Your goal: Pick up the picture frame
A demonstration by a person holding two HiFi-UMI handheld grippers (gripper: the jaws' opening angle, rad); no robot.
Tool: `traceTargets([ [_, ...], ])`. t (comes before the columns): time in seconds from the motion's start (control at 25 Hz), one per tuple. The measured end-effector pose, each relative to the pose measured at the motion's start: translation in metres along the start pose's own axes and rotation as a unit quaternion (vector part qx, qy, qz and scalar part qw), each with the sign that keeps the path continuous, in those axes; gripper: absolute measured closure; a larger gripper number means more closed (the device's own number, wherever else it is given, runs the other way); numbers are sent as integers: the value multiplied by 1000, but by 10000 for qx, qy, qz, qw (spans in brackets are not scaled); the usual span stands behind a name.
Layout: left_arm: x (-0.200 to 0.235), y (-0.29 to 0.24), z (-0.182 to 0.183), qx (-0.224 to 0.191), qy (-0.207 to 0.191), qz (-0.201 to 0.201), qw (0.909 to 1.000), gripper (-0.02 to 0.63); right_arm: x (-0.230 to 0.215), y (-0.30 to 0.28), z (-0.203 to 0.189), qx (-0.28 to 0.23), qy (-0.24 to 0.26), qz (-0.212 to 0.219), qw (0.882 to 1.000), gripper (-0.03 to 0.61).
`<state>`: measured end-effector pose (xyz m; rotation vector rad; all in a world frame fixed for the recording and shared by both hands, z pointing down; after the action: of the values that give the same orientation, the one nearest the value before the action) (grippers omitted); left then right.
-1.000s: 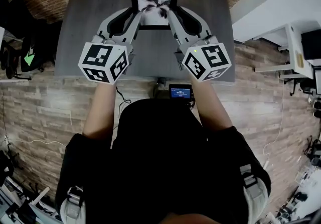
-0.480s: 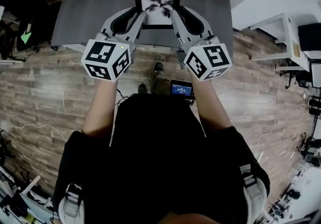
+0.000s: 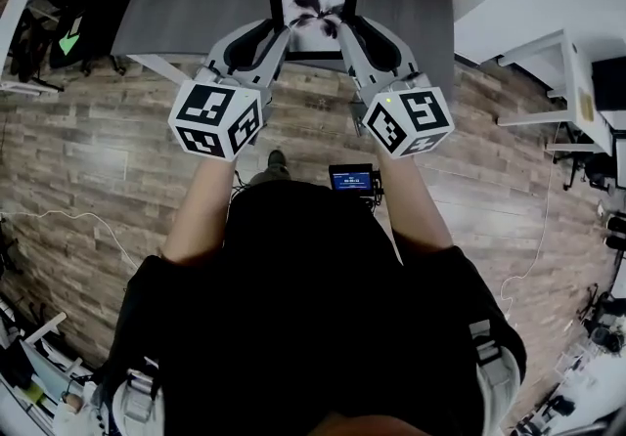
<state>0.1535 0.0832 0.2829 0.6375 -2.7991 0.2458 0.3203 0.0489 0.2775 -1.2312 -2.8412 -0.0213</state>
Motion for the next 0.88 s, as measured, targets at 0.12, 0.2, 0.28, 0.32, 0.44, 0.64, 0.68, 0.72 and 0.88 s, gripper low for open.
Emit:
traceTargets([
  [0.12, -33, 10, -14, 6, 31, 49, 10000, 529, 0, 37, -6, 24, -86, 54, 9999, 497],
  [0.2, -58, 15, -27, 63, 21, 56, 10000, 528, -3, 65, -12, 25, -157, 54, 9999, 497],
  [0.28, -84, 17, -42, 114, 12, 95, 9999, 528, -10, 91, -20, 52, -233, 82, 9997, 497],
  [0.32, -94, 19, -49, 130, 16, 131, 9998, 528, -12, 102, -25, 71, -267, 112, 9996, 497],
  [0.44, -114, 29, -62, 137, 55, 318, 9994, 528, -10, 124, -33, 80, -323, 264, 9991, 497],
  [0.64, -122, 53, -75, 124, 136, 642, 9978, 528, 11, 138, -37, 39, -301, 537, 9981, 497],
  [0.68, -122, 57, -76, 122, 167, 680, 9975, 528, 14, 140, -38, 46, -299, 581, 9978, 497],
  [0.72, -123, 61, -78, 116, 188, 709, 9972, 528, 17, 142, -39, 56, -302, 620, 9976, 497],
  [0.88, -120, 74, -76, 44, 230, 679, 9974, 528, 29, 143, -37, 100, -265, 631, 9976, 497],
])
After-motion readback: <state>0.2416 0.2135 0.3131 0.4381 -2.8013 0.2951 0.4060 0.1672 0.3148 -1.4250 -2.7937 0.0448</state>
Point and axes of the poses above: the fingertips, and each gripper's own axes: y backward along the fingers, x to its left, z out of its top, the point moved 6 cm from there along y, backward along the fingers, and after that the axes turned 9 degrees about y, right-handed, at the moved point
